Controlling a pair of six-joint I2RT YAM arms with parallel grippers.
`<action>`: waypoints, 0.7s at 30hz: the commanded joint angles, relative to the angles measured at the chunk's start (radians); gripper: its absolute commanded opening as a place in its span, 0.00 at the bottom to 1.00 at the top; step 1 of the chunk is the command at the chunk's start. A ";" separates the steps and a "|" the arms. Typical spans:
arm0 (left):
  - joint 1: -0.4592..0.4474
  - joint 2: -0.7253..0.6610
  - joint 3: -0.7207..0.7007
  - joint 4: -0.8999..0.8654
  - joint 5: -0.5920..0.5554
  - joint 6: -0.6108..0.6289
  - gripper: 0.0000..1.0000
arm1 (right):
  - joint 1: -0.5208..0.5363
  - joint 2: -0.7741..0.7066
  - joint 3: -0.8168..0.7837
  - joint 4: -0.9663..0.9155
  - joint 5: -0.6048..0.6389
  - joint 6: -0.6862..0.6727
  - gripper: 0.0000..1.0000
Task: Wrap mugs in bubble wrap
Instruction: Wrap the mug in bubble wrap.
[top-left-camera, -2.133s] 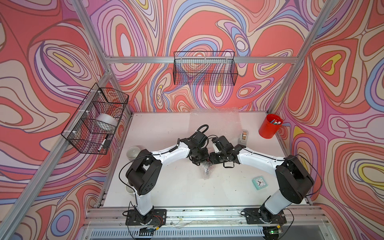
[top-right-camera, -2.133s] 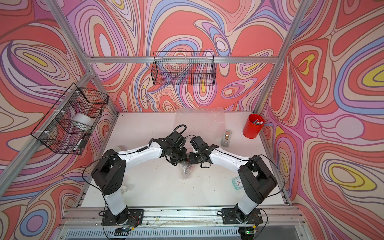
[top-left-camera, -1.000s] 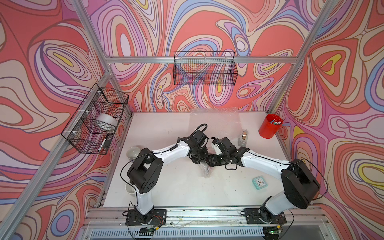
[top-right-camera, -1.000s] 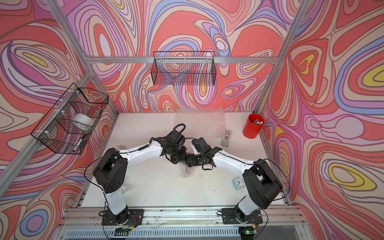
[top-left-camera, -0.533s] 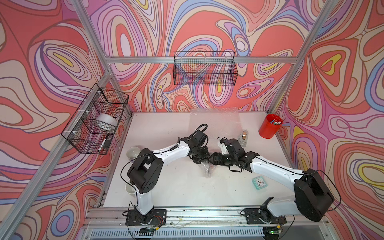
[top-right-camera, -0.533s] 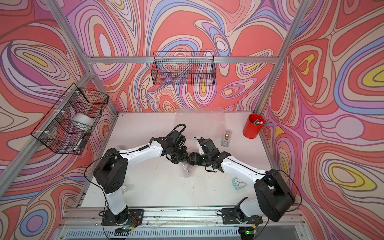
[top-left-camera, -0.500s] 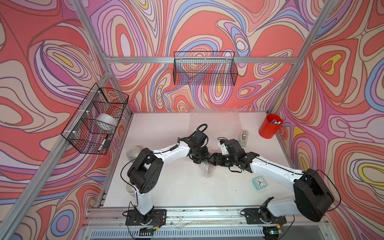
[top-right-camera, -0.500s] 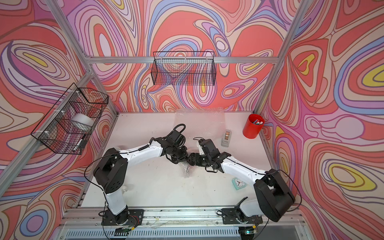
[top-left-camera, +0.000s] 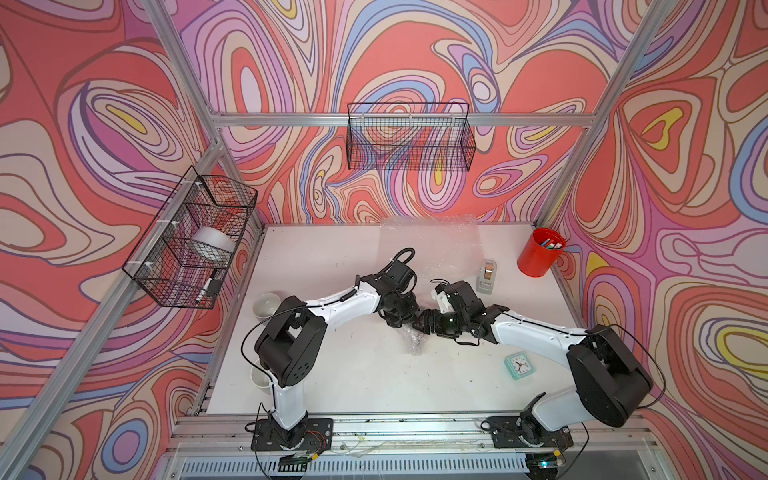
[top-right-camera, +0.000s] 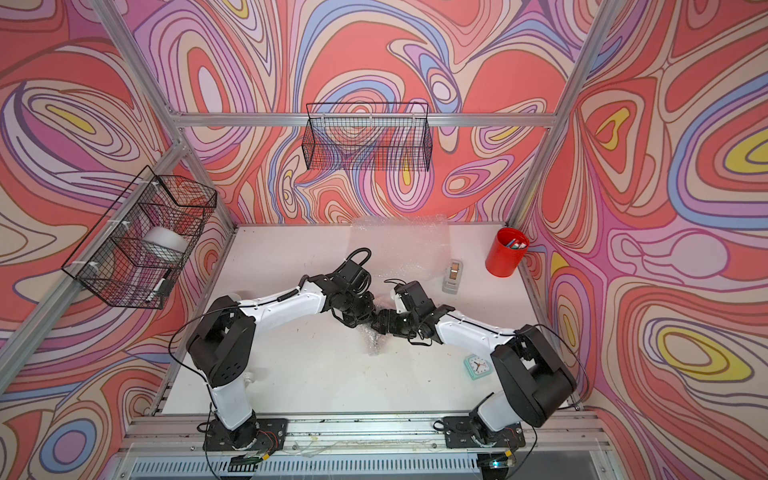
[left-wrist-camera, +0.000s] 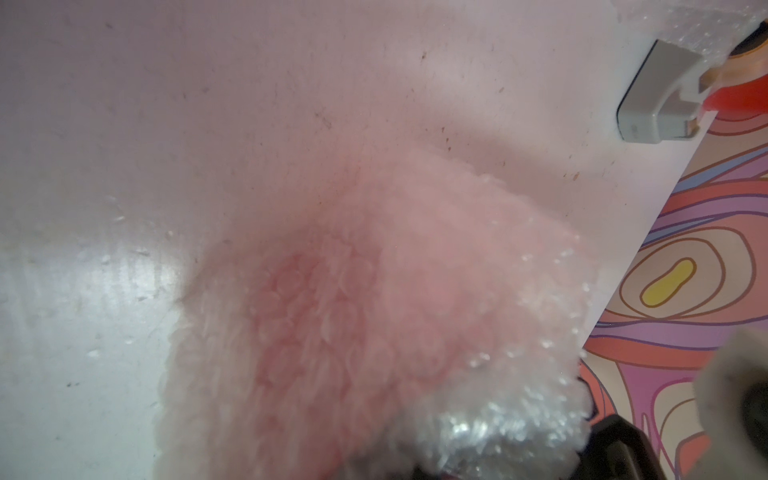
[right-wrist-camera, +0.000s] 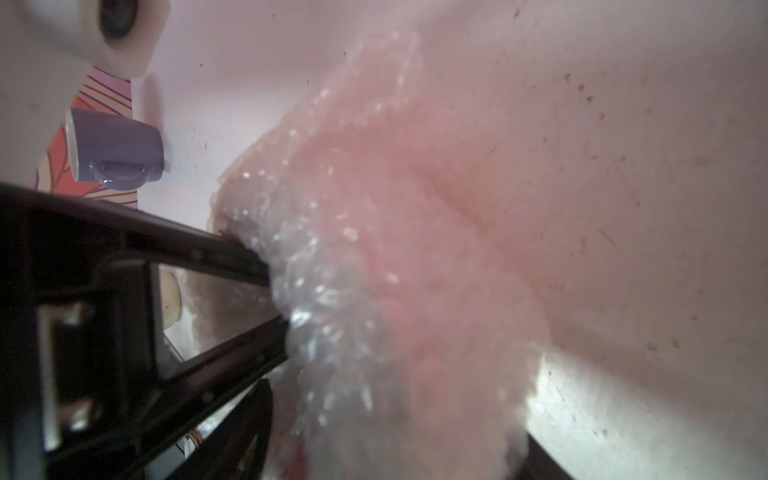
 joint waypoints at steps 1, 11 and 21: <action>0.004 0.027 -0.021 -0.008 -0.035 -0.020 0.00 | 0.006 0.068 0.004 -0.041 0.031 -0.004 0.68; 0.040 -0.058 0.019 -0.022 -0.054 0.073 0.32 | -0.003 0.087 0.029 -0.065 0.043 -0.023 0.67; 0.096 -0.183 0.029 -0.120 -0.084 0.340 0.53 | -0.008 0.101 0.083 -0.110 0.053 -0.055 0.67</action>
